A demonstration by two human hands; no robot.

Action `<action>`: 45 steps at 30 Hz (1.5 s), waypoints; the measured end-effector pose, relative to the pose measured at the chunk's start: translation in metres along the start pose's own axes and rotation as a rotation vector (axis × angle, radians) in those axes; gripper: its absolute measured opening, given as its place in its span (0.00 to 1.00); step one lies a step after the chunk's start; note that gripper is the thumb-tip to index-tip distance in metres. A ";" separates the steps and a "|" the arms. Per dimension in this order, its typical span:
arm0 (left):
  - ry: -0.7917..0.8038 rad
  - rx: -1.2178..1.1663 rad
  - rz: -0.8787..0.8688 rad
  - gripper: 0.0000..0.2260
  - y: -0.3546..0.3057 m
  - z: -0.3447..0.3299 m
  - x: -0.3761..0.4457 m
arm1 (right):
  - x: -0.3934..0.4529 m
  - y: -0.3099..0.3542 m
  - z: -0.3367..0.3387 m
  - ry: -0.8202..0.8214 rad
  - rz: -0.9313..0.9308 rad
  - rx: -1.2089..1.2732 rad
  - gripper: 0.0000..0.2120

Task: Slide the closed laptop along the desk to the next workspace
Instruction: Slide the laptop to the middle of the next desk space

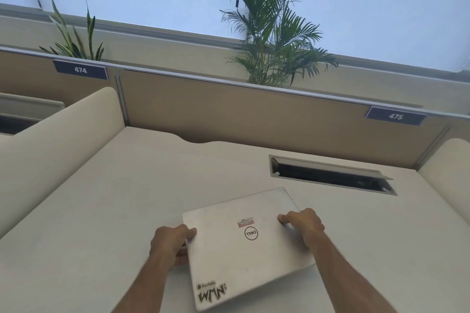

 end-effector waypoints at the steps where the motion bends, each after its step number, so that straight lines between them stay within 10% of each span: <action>1: 0.009 0.005 0.003 0.11 0.003 -0.004 -0.002 | 0.000 -0.006 0.004 -0.003 -0.008 0.000 0.26; 45: -0.009 0.683 -0.154 0.11 -0.001 -0.048 -0.037 | -0.001 -0.094 0.039 -0.094 -0.034 -0.114 0.30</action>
Point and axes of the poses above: each hand's wrist, its own x-axis towards the middle knuckle, its own z-axis out of the back of the hand, y = z × x, the point moved 4 cm from there along x, towards the middle knuckle, and after that the axes turned 7 degrees about x, right-handed, at the moved point
